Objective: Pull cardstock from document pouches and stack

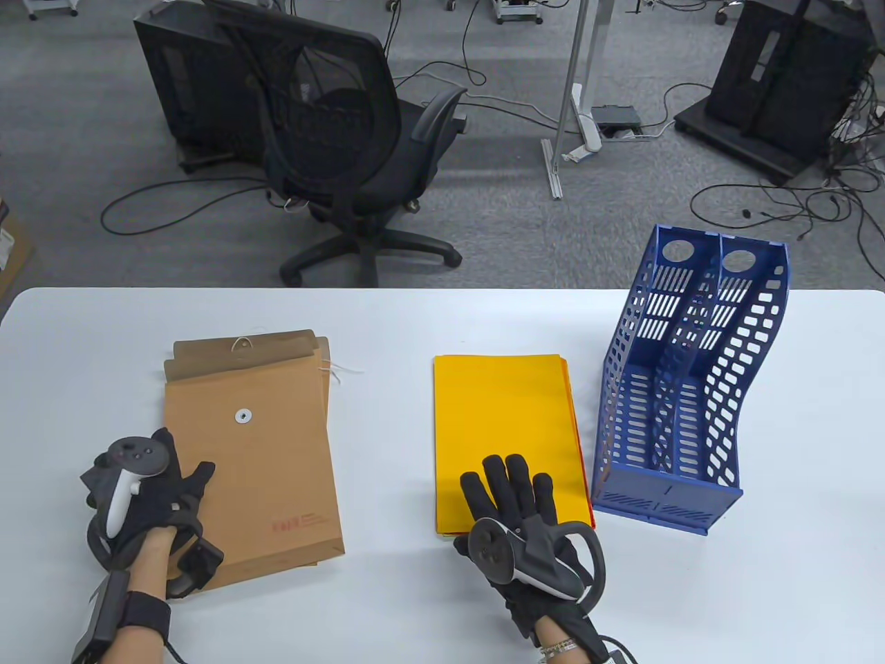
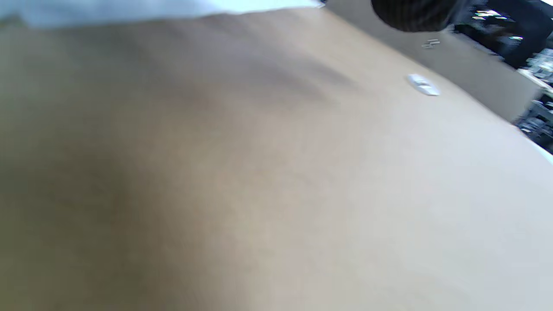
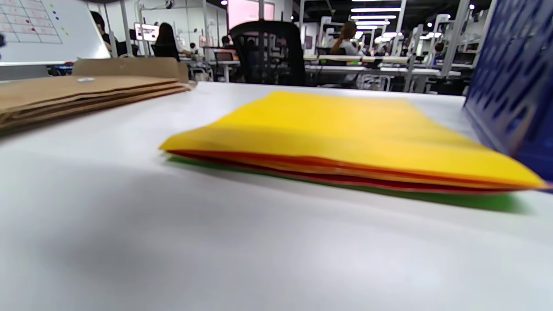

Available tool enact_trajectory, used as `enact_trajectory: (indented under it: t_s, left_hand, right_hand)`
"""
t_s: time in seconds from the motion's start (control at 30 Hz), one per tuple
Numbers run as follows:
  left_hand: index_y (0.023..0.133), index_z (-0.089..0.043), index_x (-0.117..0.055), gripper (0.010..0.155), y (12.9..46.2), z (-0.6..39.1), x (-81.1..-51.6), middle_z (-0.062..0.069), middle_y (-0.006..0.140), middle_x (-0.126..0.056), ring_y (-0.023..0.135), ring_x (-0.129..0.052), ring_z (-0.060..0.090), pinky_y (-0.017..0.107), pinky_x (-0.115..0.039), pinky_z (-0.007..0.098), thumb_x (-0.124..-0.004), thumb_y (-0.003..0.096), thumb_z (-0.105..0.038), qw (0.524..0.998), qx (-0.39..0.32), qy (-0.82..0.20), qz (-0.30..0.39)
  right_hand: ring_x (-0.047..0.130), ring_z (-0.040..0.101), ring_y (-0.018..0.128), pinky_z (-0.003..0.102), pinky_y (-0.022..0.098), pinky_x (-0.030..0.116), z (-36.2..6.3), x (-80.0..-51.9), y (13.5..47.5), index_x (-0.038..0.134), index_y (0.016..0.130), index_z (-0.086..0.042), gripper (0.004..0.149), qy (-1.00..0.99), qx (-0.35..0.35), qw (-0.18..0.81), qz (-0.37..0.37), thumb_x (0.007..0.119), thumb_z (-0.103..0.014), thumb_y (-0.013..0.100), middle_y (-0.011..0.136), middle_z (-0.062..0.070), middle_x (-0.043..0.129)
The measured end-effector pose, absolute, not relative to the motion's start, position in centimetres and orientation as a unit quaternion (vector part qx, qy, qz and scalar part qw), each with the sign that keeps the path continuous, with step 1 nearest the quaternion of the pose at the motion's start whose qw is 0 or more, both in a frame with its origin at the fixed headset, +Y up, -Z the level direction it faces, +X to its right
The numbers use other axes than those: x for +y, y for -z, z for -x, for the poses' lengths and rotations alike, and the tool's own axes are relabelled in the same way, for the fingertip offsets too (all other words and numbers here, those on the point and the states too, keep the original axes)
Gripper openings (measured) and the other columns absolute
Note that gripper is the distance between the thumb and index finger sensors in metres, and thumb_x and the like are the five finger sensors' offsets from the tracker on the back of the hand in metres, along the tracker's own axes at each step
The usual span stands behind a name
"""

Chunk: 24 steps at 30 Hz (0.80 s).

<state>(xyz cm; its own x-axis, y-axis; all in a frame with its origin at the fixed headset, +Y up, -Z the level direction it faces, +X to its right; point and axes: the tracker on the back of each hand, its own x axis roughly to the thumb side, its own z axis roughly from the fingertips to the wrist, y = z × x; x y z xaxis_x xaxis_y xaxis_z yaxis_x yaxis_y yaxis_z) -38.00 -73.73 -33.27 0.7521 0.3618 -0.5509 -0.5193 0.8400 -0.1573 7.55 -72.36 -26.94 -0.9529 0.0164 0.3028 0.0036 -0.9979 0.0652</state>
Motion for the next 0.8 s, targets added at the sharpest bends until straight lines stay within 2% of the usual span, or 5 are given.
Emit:
enact_trajectory:
  t_s: [0.2,0.3,0.4,0.6,0.8]
  left_hand:
    - [0.108,-0.042,-0.007,0.081,30.3,30.0,-69.8,0.0,0.115,0.009,0.098,0.02,0.024,0.065,0.004,0.054,-0.059,0.0507,-0.064,0.975,0.069,-0.206,0.038]
    - [0.107,-0.042,-0.005,0.08,27.2,24.8,-69.2,0.003,0.118,0.003,0.1,0.017,0.026,0.066,0.002,0.055,-0.058,0.0518,-0.064,0.965,-0.02,-0.259,0.038]
    - [0.108,-0.042,-0.008,0.079,24.7,20.6,-70.4,0.003,0.119,0.0,0.101,0.015,0.026,0.067,0.002,0.055,-0.06,0.0522,-0.063,0.95,-0.075,-0.295,0.064]
    - [0.108,-0.041,-0.004,0.08,23.7,17.8,-73.0,0.005,0.118,0.001,0.1,0.014,0.03,0.067,-0.003,0.057,-0.056,0.0521,-0.065,0.968,-0.11,-0.202,0.103]
    - [0.107,-0.042,-0.003,0.08,23.9,17.6,-74.1,0.004,0.118,0.0,0.101,0.015,0.029,0.068,-0.003,0.056,-0.056,0.0518,-0.065,0.96,-0.124,-0.212,0.133]
  right_hand:
    - [-0.006,0.036,0.102,0.058,0.074,0.009,-6.6,-72.1,26.4,0.015,0.116,-0.027,0.077,-0.985,0.022,0.004,-0.171,0.052,-0.055,0.054,0.119,0.01,0.004]
    - [-0.005,0.036,0.102,0.058,0.074,0.009,-6.0,-71.7,25.8,0.015,0.116,-0.027,0.077,-0.984,0.002,-0.005,-0.18,0.052,-0.055,0.054,0.119,0.01,0.004]
    - [-0.006,0.035,0.102,0.057,0.074,0.009,-5.6,-71.7,25.6,0.015,0.116,-0.027,0.077,-0.983,-0.009,-0.007,-0.186,0.051,-0.055,0.054,0.119,0.009,0.004]
    - [-0.007,0.035,0.102,0.057,0.074,0.009,-4.9,-72.3,25.5,0.013,0.115,-0.027,0.077,-0.98,0.007,-0.011,-0.198,0.051,-0.056,0.054,0.118,0.008,0.003]
    - [-0.007,0.034,0.102,0.057,0.074,0.009,-4.5,-73.0,25.7,0.013,0.115,-0.028,0.077,-0.98,0.024,-0.021,-0.198,0.051,-0.056,0.054,0.118,0.008,0.001]
